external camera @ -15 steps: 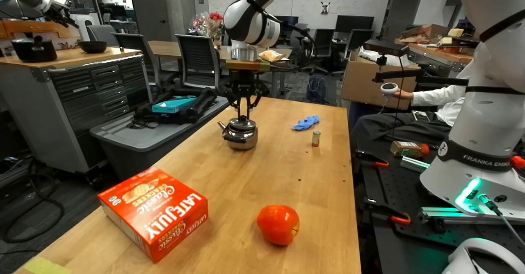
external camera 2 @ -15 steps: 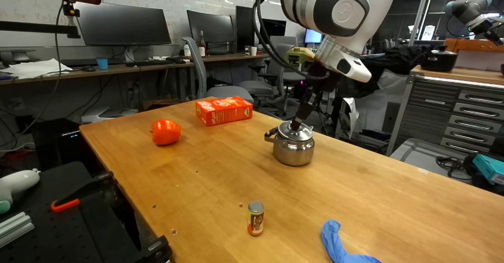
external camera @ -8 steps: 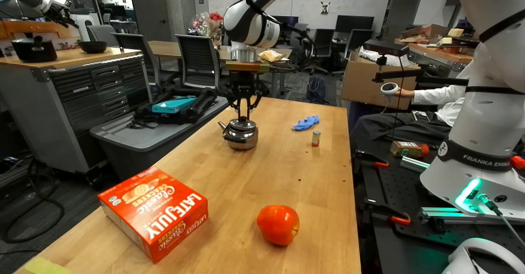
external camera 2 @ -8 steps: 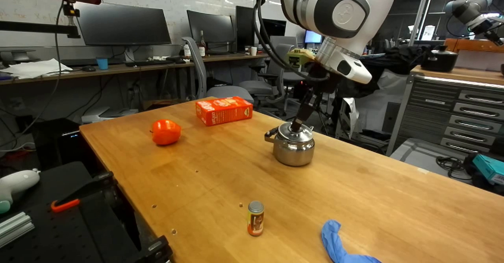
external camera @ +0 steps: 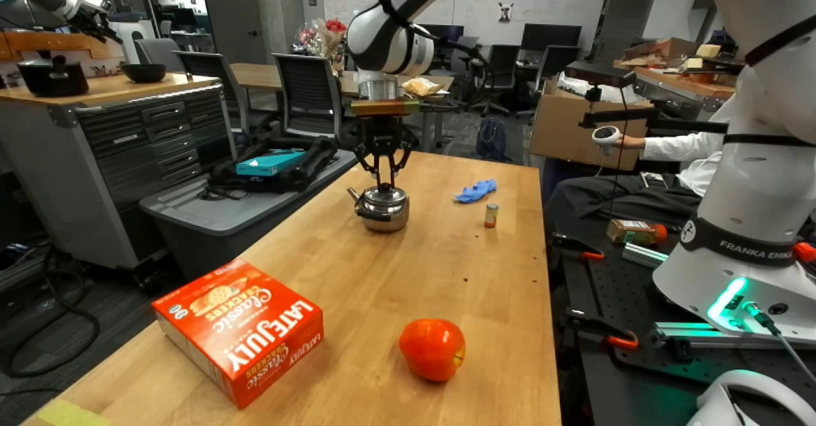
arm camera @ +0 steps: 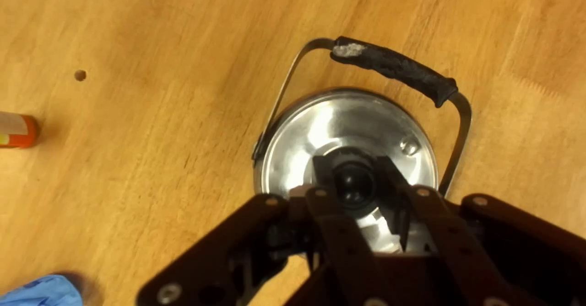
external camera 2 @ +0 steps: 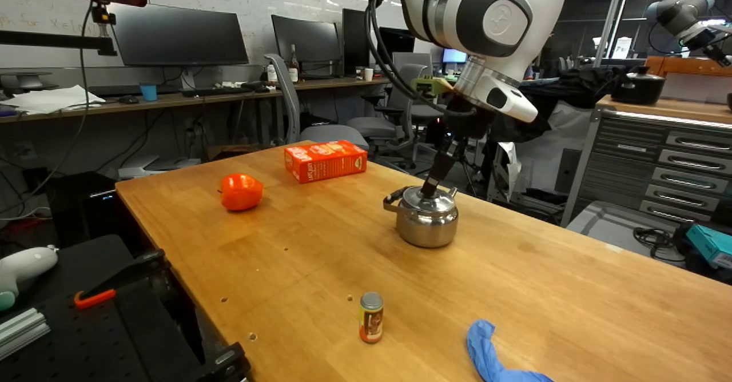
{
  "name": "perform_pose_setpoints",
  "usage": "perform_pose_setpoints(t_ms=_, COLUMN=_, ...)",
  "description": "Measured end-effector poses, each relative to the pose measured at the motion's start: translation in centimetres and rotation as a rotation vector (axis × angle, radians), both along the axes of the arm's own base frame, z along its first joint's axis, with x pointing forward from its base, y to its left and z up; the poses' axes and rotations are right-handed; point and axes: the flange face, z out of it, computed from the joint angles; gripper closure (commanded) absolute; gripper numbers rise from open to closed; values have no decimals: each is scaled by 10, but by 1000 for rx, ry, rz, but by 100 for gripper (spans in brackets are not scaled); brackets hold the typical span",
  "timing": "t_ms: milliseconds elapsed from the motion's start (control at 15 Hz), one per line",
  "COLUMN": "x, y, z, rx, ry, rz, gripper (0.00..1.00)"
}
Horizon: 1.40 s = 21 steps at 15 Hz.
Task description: Take the lid and place it on the teapot
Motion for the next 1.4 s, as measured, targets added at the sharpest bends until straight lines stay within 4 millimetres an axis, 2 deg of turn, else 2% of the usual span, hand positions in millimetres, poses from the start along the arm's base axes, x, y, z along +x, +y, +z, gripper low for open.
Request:
perform_pose_setpoints(t_ms=267, x=-2, y=5, z=0, rx=6, ry=24, rz=12, gripper=16)
perform_pose_setpoints(t_ms=400, x=-2, y=11, z=8, rx=14, ry=21, rz=29, gripper=2)
perform_pose_setpoints(t_ms=533, x=-1, y=20, z=30, rx=29, ry=-2, rz=69, gripper=0)
perform_pose_setpoints(t_ms=800, x=-16, y=47, z=102, rx=64, ry=-80, rz=237, gripper=0)
perform_pose_setpoints(t_ms=1133, x=-69, y=92, z=183, rx=48, ry=-85, rz=503, gripper=0)
perform_pose_setpoints(t_ms=1400, x=-116, y=131, z=215, rx=7, ry=-36, rz=713, gripper=0)
